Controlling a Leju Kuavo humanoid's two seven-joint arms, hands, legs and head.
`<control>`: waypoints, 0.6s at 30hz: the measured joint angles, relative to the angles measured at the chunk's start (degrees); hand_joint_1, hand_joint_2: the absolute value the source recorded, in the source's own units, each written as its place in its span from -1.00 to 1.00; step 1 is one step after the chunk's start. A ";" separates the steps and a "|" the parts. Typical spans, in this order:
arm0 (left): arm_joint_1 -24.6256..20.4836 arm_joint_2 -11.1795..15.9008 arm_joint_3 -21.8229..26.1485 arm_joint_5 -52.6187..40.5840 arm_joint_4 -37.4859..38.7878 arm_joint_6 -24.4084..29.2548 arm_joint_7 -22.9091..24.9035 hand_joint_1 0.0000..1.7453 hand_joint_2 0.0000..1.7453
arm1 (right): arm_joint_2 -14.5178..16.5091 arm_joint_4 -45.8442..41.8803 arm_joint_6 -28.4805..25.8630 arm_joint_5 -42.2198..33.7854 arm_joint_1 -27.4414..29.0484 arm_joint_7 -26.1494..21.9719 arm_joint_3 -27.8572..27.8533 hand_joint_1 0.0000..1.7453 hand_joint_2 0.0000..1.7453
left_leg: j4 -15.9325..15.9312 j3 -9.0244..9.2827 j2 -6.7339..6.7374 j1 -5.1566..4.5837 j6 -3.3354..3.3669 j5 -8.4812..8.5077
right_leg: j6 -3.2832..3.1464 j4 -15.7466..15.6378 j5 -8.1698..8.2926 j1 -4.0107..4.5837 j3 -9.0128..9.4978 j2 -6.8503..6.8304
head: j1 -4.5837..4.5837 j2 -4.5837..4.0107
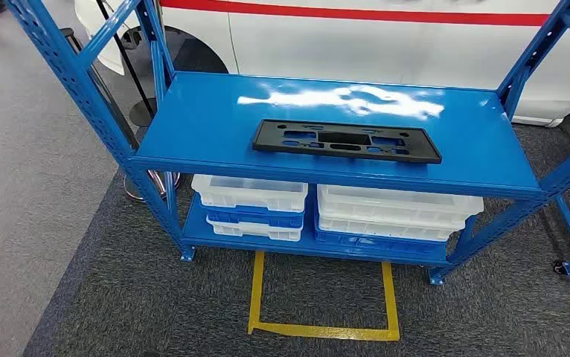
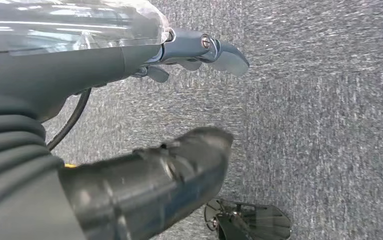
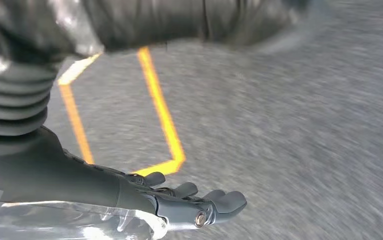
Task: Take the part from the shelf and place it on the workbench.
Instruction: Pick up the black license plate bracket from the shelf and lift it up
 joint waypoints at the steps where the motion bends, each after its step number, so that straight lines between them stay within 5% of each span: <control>1: -0.06 -0.07 0.20 -0.25 0.04 0.05 -0.08 -1.00 -1.00 | 0.01 -0.63 -0.04 -0.36 -0.06 -0.83 -0.11 -1.00 -1.00 | 0.00 0.00 0.00 0.00 0.00 0.00 | 0.00 0.00 0.00 0.00 0.00 0.00 | 0.00 0.00; 8: -0.58 -0.72 2.56 -2.81 0.51 0.34 -0.91 -1.00 -1.00 | 1.13 -12.44 -0.90 -5.01 0.11 -8.23 1.34 -1.00 -1.00 | 0.02 0.06 0.01 -0.01 0.00 0.00 | 0.01 0.00 0.01 -0.02 0.01 0.00 | 0.01 0.00; 18: -1.08 -0.98 4.21 -4.76 0.93 0.91 -1.11 -1.00 -1.00 | 3.22 -28.48 -4.44 -7.11 3.27 -11.99 11.82 -1.00 -1.00 | -0.01 0.07 -0.06 0.00 0.00 0.00 | 0.00 0.00 0.00 0.00 0.02 -0.05 | 0.00 0.00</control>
